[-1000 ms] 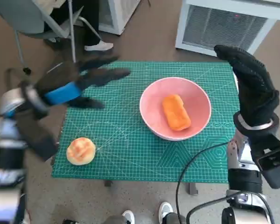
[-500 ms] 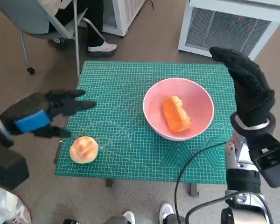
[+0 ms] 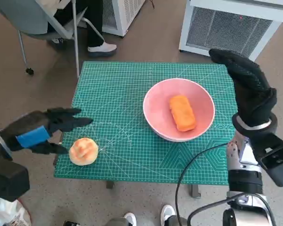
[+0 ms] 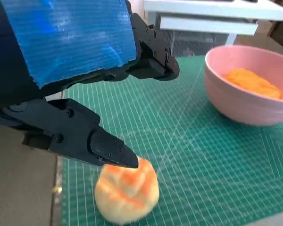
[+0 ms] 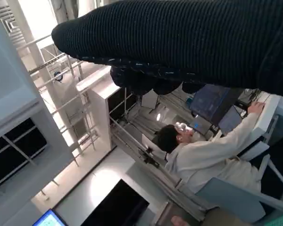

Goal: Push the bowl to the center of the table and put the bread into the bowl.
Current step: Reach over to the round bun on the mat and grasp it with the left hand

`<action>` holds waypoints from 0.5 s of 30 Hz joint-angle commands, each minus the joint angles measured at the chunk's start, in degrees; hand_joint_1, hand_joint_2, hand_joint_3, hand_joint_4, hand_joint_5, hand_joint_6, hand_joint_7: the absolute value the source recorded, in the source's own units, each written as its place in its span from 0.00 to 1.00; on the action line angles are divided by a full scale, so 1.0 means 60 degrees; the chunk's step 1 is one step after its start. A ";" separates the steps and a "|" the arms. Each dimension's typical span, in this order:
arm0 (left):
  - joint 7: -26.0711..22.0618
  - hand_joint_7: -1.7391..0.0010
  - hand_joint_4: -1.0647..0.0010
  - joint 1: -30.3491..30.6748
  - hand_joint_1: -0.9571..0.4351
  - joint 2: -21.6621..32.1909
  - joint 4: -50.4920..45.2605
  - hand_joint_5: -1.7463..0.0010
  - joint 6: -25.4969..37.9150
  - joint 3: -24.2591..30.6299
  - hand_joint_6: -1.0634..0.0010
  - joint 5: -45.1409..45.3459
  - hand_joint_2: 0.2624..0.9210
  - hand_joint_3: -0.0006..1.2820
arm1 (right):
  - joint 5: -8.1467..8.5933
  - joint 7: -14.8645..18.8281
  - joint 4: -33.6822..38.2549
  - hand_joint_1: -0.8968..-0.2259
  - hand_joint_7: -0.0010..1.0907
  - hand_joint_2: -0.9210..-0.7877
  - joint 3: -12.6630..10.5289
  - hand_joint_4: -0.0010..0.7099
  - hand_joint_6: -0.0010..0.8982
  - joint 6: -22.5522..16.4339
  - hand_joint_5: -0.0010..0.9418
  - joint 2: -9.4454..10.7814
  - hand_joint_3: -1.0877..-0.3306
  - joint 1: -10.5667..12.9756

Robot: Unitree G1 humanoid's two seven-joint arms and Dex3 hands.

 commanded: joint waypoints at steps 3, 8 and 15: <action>-0.0099 1.00 0.65 0.0057 0.54 -0.0303 0.0475 1.00 -0.0095 -0.0405 0.54 0.0165 0.87 0.00 | -0.0053 0.0094 0.0125 0.42 0.10 0.00 -0.0014 0.44 0.34 0.0105 0.00 0.0044 0.49 -0.0017; -0.0082 1.00 0.66 -0.0133 0.54 -0.0421 0.0911 1.00 -0.0085 -0.0772 0.55 0.0534 0.87 0.00 | -0.0068 0.0112 0.0114 0.42 0.10 0.00 -0.0017 0.44 0.33 0.0100 0.00 0.0011 0.49 -0.0025; -0.0358 1.00 0.67 -0.0490 0.54 -0.0548 0.1373 1.00 0.0457 -0.1341 0.56 0.1016 0.88 0.01 | -0.0081 0.0140 0.0119 0.42 0.10 0.00 -0.0021 0.43 0.32 0.0106 0.00 -0.0029 0.49 -0.0052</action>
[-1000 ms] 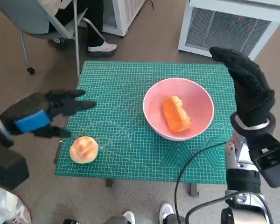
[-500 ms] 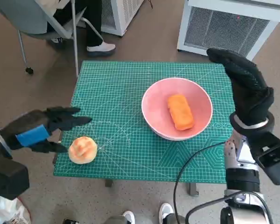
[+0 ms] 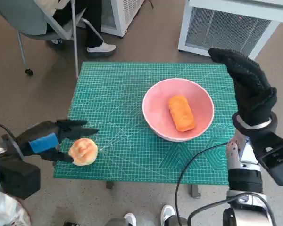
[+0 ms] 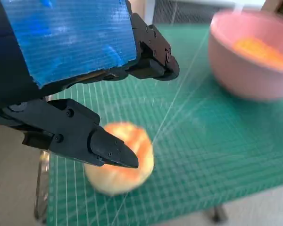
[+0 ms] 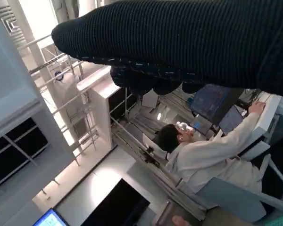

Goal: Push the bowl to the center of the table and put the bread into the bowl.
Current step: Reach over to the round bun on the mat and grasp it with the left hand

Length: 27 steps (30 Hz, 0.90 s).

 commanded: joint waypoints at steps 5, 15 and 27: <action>-0.0577 1.00 0.67 -0.0575 0.55 -0.0167 0.0535 1.00 0.0960 -0.0740 0.57 0.0525 0.90 0.01 | -0.0083 0.0109 0.0119 0.43 0.11 0.00 -0.0031 0.43 0.32 0.0074 0.00 -0.0047 0.49 0.0026; -0.0300 0.97 0.45 -0.0585 0.60 -0.0429 0.0775 0.95 0.1818 -0.1306 0.46 0.1437 0.97 0.02 | -0.0168 0.0051 0.0058 0.43 0.11 0.00 -0.0037 0.42 0.31 0.0098 0.00 -0.0082 0.49 0.0042; 0.0310 0.30 0.43 -0.0547 0.69 -0.0169 0.0459 0.29 0.1309 -0.0994 0.51 0.1354 1.00 0.12 | -0.0300 -0.0016 0.0077 0.43 0.12 0.00 -0.0070 0.42 0.31 0.0072 0.00 -0.0118 0.49 0.0015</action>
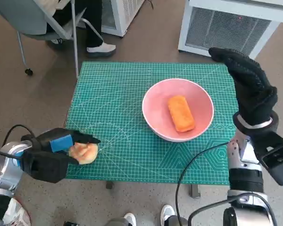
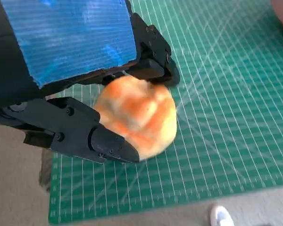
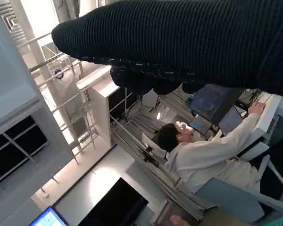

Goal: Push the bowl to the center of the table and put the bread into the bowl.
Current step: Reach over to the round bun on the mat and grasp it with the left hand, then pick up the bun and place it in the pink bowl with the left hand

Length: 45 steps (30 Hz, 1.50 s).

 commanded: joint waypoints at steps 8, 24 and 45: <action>-0.0421 0.32 0.44 -0.0390 0.69 0.0507 -0.1169 0.25 -0.0423 0.1070 0.45 -0.1209 1.00 0.10 | -0.0132 -0.0023 0.0164 0.44 0.12 0.00 -0.0070 0.42 0.30 0.0106 0.00 -0.0074 0.49 -0.0039; 0.1056 0.37 0.42 -0.3642 0.69 -0.0996 -0.1871 0.26 -0.0397 0.1523 0.39 -0.1419 1.00 0.07 | -0.0110 0.0080 0.0525 0.44 0.13 0.00 -0.0079 0.43 0.30 0.0008 0.00 0.0015 0.50 -0.0270; 0.3148 0.29 0.41 -0.8304 0.69 -0.4542 0.4205 0.36 -0.2023 -0.1524 0.37 0.1683 1.00 0.06 | -0.0100 0.0025 0.0371 0.45 0.14 0.00 -0.0120 0.43 0.30 -0.0016 0.00 0.0048 0.49 -0.0168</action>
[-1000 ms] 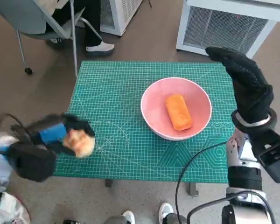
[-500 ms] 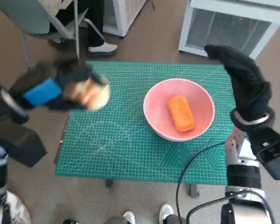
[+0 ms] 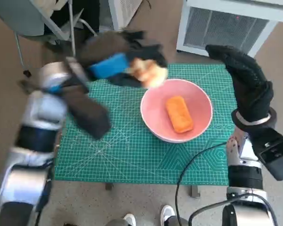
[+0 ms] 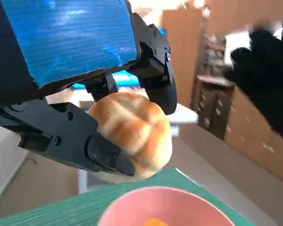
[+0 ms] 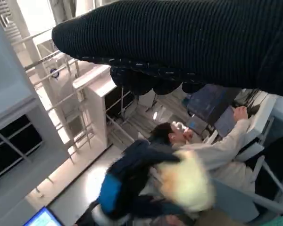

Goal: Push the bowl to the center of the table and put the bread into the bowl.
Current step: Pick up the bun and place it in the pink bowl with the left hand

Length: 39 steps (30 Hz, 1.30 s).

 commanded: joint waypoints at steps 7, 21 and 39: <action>0.1282 0.27 0.45 -0.1020 0.69 -0.1168 0.3018 0.34 -0.0354 -0.1141 0.39 0.1274 1.00 0.09 | 0.0015 -0.0046 -0.0108 0.45 0.14 0.00 -0.0136 0.43 0.29 0.0003 0.00 -0.0021 0.49 0.0264; -0.0146 0.78 0.67 -0.1140 0.50 -0.1845 0.4535 0.95 0.1024 -0.1667 0.70 0.1389 1.00 0.10 | -0.0192 -0.0380 -0.0312 0.45 0.15 0.00 -0.0239 0.43 0.29 -0.0026 0.00 0.0012 0.49 0.0402; -0.0295 0.92 0.82 -0.0264 0.39 -0.1318 0.3741 1.00 0.0120 0.0113 0.73 -0.0666 1.00 0.08 | -0.0507 -0.0892 -0.0571 0.45 0.16 0.00 -0.0274 0.43 0.29 0.0149 0.00 -0.0141 0.49 0.0289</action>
